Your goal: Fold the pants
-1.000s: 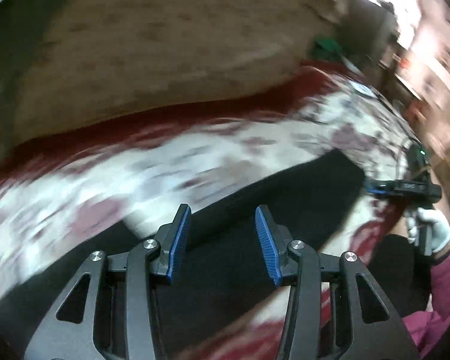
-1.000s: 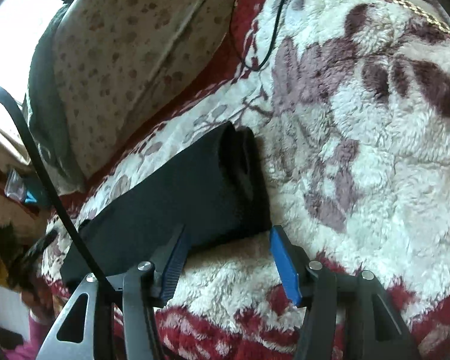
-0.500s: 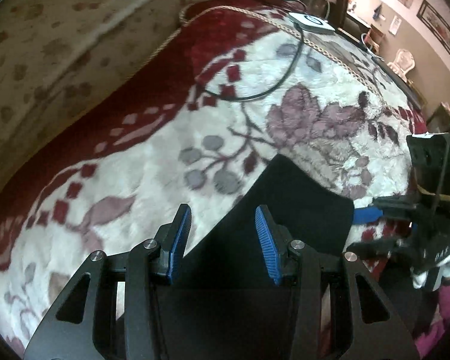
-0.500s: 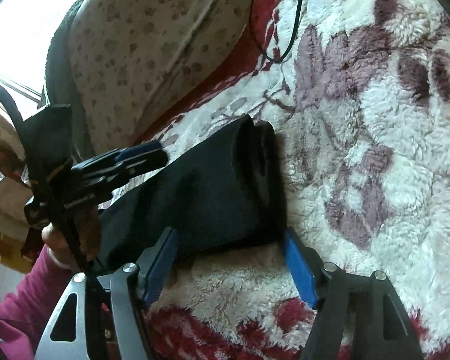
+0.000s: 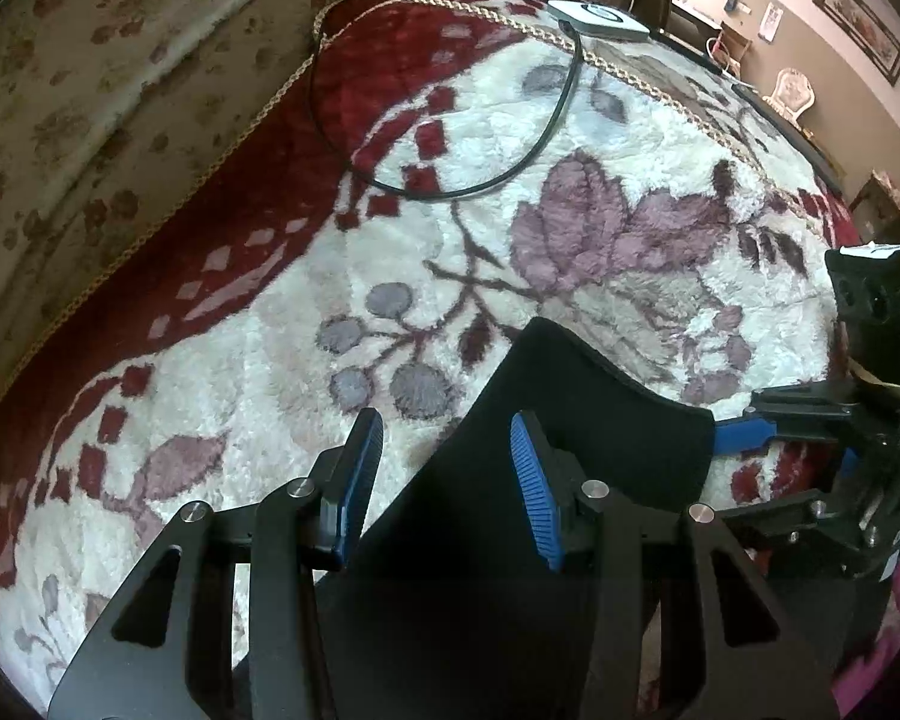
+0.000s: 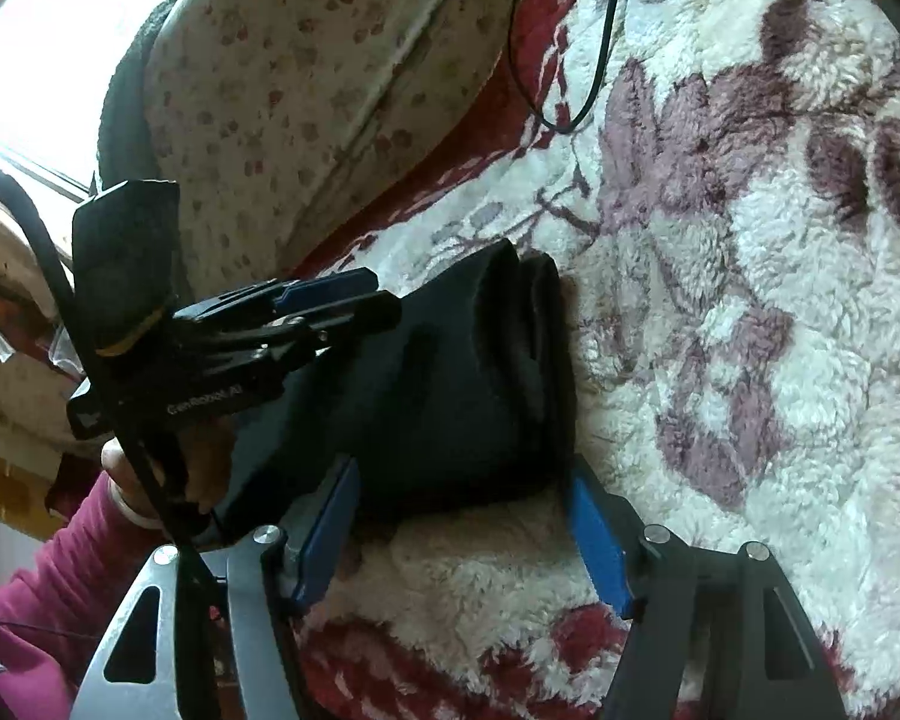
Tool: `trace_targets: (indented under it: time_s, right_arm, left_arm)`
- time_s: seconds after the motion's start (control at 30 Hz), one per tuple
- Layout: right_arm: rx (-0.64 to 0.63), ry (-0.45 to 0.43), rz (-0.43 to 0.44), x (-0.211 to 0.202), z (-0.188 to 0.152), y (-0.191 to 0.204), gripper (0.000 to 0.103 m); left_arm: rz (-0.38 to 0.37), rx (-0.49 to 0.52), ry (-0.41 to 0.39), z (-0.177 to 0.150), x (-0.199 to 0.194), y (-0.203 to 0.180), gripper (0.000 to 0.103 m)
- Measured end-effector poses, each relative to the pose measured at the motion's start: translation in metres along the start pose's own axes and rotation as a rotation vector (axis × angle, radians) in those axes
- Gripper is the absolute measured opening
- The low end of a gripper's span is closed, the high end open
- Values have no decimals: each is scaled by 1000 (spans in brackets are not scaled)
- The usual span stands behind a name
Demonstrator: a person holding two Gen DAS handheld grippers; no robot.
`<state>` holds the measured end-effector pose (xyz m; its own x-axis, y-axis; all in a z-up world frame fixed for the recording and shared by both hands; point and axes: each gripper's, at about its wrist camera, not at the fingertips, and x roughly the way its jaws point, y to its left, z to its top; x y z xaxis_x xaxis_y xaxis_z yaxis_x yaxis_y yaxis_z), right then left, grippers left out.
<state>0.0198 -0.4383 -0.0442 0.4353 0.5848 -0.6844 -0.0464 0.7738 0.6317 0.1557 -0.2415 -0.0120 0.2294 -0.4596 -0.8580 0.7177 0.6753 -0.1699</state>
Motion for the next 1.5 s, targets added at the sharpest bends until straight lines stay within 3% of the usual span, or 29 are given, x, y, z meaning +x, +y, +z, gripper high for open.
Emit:
trace_targets:
  time_s: [0.17,0.47,0.77,0.97,1.07,1.13,1.23,1.37,1.5]
  right_arm:
    - [-35,17,-24,4,3,2,59]
    - [-117,7,18,2,6,-4,43]
    - [-147,24,38,7,8,-5,42]
    - [-152,29,55,11,9,-5,42]
    - [-170,20,37,11,9,-4,29]
    - [-190,22,22,14,11,-3,27]
    - [-224,16,12,16,12,0,23]
    - [-250,-12,9,12,11,6,17]
    - [-261,-52,41,0,13,16,15]
  left_arm:
    - [-8,17,16,4,10,-5,44]
    - [-67,84,81,21,36,-25,44]
    - [-109,134,121,32,48,-31,45]
    - [-153,147,130,33,55,-29,59]
    - [-129,207,117,30,62,-39,62]
    - [-130,214,120,31,63,-41,59]
    - [-137,198,108,32,62,-37,46]
    - [-155,153,95,34,48,-24,15]
    - [-176,152,56,31,29,-24,12]
